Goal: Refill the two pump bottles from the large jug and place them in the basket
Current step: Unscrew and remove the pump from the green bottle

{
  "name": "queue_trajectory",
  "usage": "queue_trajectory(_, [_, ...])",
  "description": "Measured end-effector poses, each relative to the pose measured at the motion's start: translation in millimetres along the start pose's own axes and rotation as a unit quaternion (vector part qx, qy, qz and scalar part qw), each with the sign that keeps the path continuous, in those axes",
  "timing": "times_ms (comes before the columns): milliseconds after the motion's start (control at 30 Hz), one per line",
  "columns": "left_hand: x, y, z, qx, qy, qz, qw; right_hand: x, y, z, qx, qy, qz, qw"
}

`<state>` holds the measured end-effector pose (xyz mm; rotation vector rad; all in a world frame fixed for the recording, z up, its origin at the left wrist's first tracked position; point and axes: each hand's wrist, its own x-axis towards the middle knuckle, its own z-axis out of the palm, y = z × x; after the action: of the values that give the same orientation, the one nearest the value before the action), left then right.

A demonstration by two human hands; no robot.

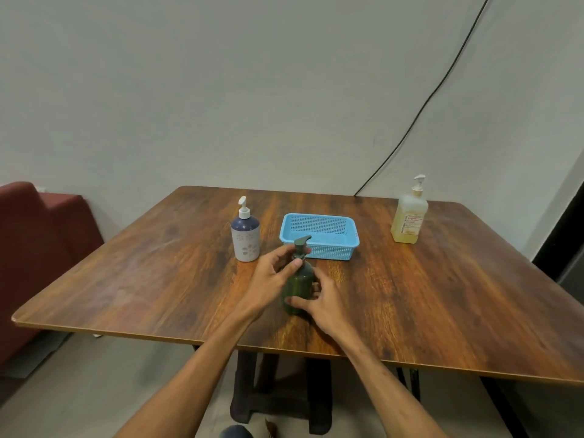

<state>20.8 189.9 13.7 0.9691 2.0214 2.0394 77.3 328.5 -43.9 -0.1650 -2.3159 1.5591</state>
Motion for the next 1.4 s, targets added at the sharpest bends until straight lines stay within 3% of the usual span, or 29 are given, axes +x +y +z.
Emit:
queue_trajectory(233, [6, 1, 8, 0.047, 0.091, 0.015, 0.995, -1, -2, -1, -0.009, 0.003, 0.004, 1.000])
queue_trajectory(500, [-2, 5, -1, -0.025, -0.002, -0.021, 0.999, -1, -3, -2, -0.013, -0.001, 0.004, 1.000])
queue_trajectory(733, [4, 1, 3, 0.033, 0.076, 0.020, 0.996, -3, -4, -1, -0.014, 0.007, 0.005, 1.000])
queue_trajectory(867, [1, 1, 5, 0.021, 0.030, -0.029, 0.999, -3, -4, -1, -0.012, 0.006, 0.001, 1.000])
queue_trajectory(967, [-2, -1, 3, -0.002, -0.001, -0.020, 1.000, -2, -4, -1, -0.010, 0.007, 0.000, 1.000])
queue_trajectory(1267, [0, 0, 11, 0.039, 0.109, 0.034, 0.993, -2, -3, 0, -0.020, 0.011, 0.007, 1.000])
queue_trajectory(1400, [-1, -4, 11, 0.050, 0.093, 0.016, 0.994, -2, -2, 1, -0.021, 0.008, 0.007, 1.000])
